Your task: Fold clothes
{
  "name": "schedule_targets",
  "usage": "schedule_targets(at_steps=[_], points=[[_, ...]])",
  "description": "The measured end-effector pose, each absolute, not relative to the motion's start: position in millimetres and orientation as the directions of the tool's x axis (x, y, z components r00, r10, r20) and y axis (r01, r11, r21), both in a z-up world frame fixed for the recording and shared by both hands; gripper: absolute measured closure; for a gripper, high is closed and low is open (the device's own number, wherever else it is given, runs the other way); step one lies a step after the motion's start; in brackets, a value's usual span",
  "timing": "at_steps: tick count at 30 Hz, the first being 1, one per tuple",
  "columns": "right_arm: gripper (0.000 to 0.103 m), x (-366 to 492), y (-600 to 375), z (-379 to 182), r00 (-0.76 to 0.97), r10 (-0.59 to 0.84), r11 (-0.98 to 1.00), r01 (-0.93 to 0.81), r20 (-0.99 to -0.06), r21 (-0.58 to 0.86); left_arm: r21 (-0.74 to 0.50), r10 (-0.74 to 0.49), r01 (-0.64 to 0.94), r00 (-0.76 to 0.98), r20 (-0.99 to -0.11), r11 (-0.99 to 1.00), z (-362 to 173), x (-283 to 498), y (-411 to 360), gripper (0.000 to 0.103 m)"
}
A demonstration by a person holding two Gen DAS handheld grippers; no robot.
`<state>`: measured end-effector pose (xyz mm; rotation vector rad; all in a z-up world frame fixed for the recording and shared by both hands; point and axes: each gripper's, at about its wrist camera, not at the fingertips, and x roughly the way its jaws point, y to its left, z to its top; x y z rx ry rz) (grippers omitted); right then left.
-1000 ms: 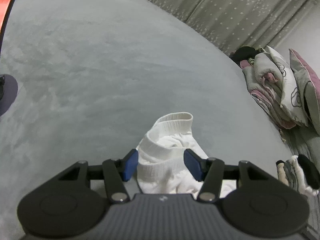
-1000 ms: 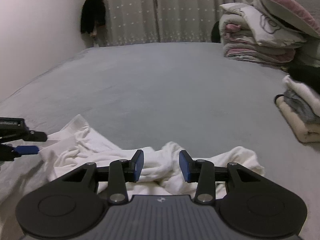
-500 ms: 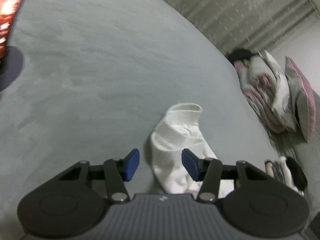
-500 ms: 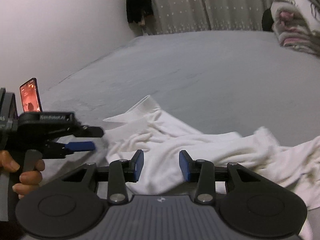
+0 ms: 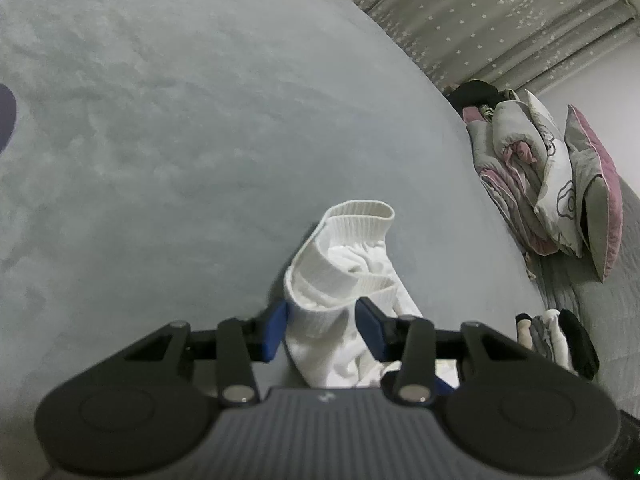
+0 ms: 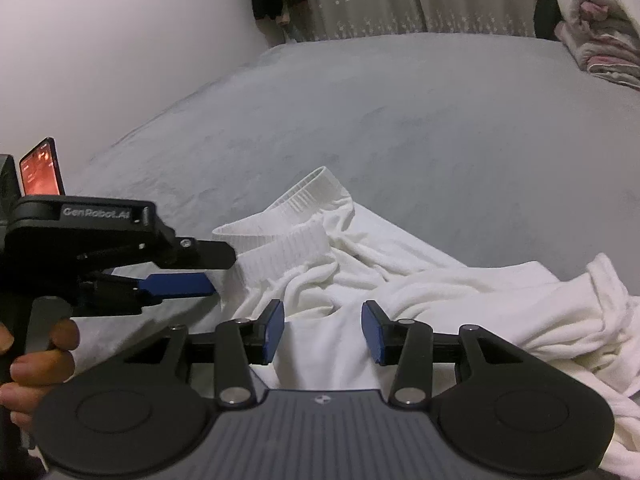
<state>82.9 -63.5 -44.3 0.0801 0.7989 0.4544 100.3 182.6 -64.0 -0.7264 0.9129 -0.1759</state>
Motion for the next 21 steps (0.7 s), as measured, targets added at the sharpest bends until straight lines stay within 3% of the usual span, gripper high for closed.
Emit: schedule_targets(at_steps=[8,9,12,13,21], points=[[0.055,82,-57,-50,0.611,0.424,0.900,-0.369,-0.669,0.233,-0.662,-0.473,-0.143,0.592,-0.653,0.736,-75,97,189,0.067],[0.058,81,-56,-51,0.613,0.424,0.900,-0.368,-0.667,0.234,-0.672,-0.482,-0.143,0.590,-0.647,0.727,-76,96,192,0.067],[0.091,77,-55,-52,0.618,0.426,0.900,-0.366,-0.660,0.237,-0.698,-0.512,-0.137,0.584,-0.630,0.703,-79,92,199,0.067],[0.094,75,-55,-52,0.620,0.426,0.900,-0.366,-0.658,0.238,-0.705,-0.522,-0.133,0.580,-0.625,0.696,-80,91,200,0.067],[0.097,38,-41,-40,0.635,0.443,0.886,-0.417,-0.633,0.202,-0.746,-0.586,-0.107,0.550,-0.595,0.657,-82,81,217,0.054]])
